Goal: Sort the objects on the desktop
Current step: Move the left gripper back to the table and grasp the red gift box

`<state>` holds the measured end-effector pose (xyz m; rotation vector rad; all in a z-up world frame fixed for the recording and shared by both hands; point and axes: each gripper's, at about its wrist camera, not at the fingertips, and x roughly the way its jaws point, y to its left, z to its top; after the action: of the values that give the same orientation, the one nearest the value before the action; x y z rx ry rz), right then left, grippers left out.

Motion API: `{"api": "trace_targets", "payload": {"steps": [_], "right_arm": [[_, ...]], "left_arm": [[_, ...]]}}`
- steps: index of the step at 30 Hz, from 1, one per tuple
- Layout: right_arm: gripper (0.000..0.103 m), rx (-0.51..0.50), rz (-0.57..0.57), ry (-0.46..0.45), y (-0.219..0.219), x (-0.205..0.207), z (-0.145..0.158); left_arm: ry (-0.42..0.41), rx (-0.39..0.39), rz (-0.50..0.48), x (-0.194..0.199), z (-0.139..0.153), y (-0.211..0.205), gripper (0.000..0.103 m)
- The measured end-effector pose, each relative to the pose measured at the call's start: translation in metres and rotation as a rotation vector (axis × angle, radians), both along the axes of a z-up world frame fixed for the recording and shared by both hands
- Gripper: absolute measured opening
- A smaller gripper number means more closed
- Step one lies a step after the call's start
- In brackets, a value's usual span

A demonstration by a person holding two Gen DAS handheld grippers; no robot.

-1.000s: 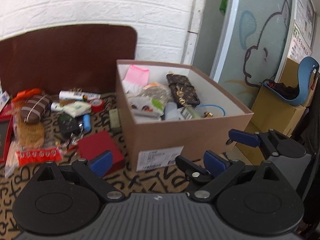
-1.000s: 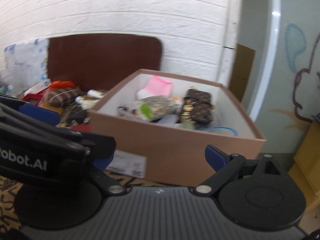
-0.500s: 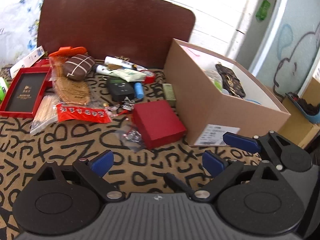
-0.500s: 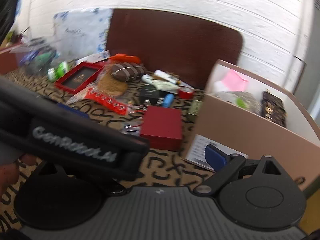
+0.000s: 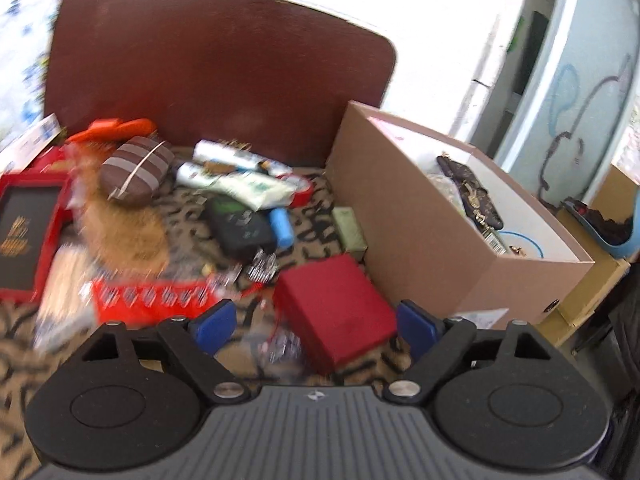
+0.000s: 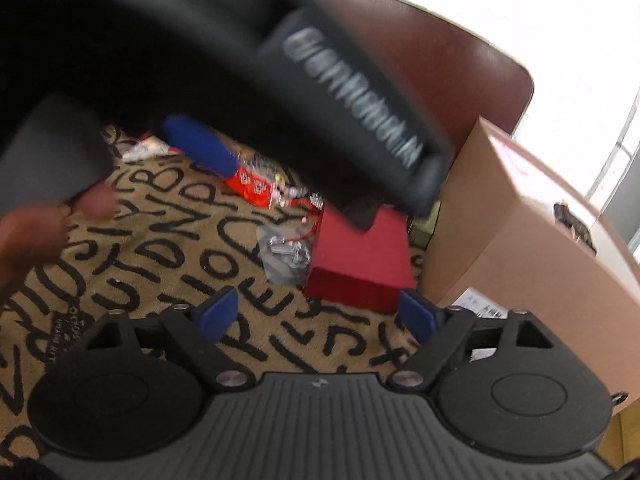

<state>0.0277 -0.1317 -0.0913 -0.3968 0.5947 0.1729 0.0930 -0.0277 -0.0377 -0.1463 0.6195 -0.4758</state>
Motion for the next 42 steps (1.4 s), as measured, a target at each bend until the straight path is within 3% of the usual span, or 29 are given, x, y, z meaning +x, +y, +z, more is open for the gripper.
{"api": "trace_targets", "payload": {"steps": [7,11,17,22,25,34,38,42], "right_arm": [[0.077,0.046,-0.041,0.038,-0.007,0.007,-0.003],[0.072,0.111,-0.076,0.052,-0.015,0.012,-0.001],[0.067,0.208,-0.13,0.07,-0.027,0.02,0.002],[0.048,0.281,-0.145,0.088,-0.039,0.023,0.005],[0.043,0.283,-0.114,0.09,-0.041,0.017,0.01],[0.04,0.288,0.055,0.129,-0.044,-0.045,0.017],[0.04,0.297,0.085,0.135,-0.059,-0.07,0.02],[0.041,0.277,0.071,0.126,-0.072,-0.087,0.02]], "left_arm": [[-0.044,0.025,-0.109,0.042,0.0,-0.016,0.083],[-0.012,0.055,-0.17,0.062,-0.004,-0.029,0.082],[0.041,0.12,-0.225,0.067,-0.021,-0.041,0.061],[0.045,0.132,-0.223,0.046,-0.021,-0.033,0.054],[0.041,0.157,-0.196,0.025,-0.02,-0.027,0.052],[0.09,0.096,-0.103,-0.045,-0.021,-0.011,0.051],[0.113,0.027,-0.121,-0.068,-0.022,-0.011,0.056],[0.143,0.024,-0.167,-0.076,-0.025,-0.024,0.061]]}}
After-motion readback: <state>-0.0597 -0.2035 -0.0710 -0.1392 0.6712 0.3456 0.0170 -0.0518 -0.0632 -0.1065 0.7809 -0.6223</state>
